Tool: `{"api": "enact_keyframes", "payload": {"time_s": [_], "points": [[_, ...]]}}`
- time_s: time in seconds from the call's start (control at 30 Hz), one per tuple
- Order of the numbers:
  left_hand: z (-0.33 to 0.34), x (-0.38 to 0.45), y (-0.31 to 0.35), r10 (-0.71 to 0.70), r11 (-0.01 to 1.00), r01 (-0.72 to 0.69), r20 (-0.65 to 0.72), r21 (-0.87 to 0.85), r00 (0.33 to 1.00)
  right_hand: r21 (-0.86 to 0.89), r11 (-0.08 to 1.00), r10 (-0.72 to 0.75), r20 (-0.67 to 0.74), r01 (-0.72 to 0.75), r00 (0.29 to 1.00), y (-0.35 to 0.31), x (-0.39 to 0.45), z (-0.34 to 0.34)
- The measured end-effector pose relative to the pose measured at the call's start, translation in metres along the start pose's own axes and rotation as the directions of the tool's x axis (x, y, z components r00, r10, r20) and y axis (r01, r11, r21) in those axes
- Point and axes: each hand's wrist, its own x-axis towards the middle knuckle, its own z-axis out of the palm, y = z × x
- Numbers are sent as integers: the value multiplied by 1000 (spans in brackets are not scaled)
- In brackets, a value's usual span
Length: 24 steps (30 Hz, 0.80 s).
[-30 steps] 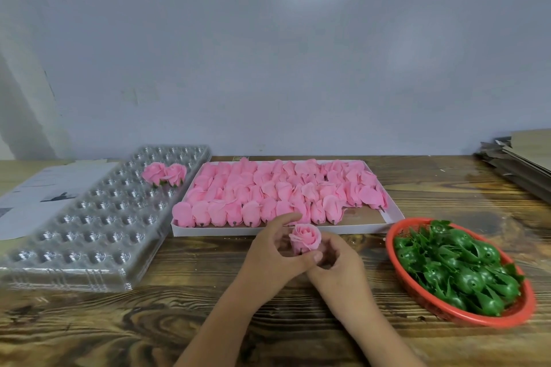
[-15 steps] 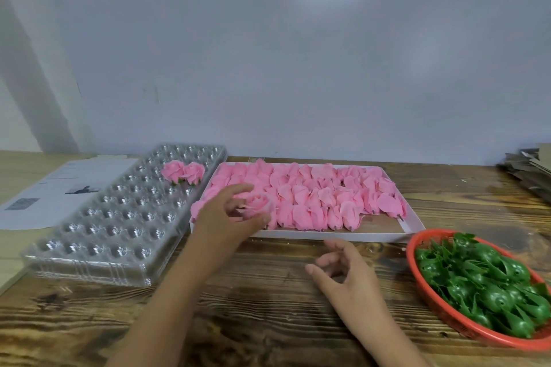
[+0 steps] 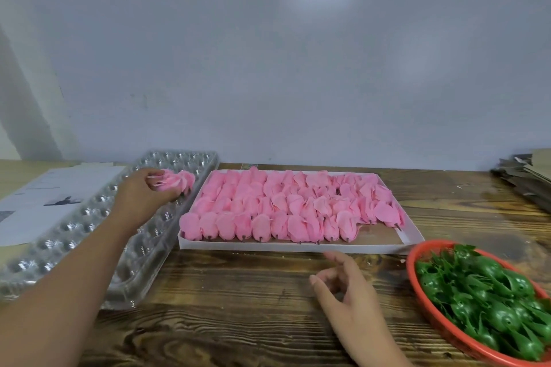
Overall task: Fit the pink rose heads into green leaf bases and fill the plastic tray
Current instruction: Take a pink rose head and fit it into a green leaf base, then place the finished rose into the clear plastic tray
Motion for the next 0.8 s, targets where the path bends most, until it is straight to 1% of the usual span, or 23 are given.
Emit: {"api": "enact_keyframes", "payload": {"time_s": [0.13, 0.3, 0.43, 0.57, 0.8], "points": [[15, 7, -7, -47, 999, 47, 18, -4, 999, -10, 1000, -15, -7, 15, 1000, 1, -1, -1], [23, 12, -18, -74, 995, 75, -12, 64, 997, -23, 999, -32, 7, 32, 999, -1, -2, -2], [23, 15, -23, -114, 983, 112, 5, 144, 994, -44, 999, -33, 8, 33, 999, -1, -3, -3], [24, 14, -29, -105, 980, 101, 16, 172, 994, -57, 998, -27, 9, 28, 1000, -1, -2, -3], [23, 12, -31, -107, 986, 103, 31, 128, 994, -73, 997, -22, 5, 23, 1000, -2, -2, -3]]}}
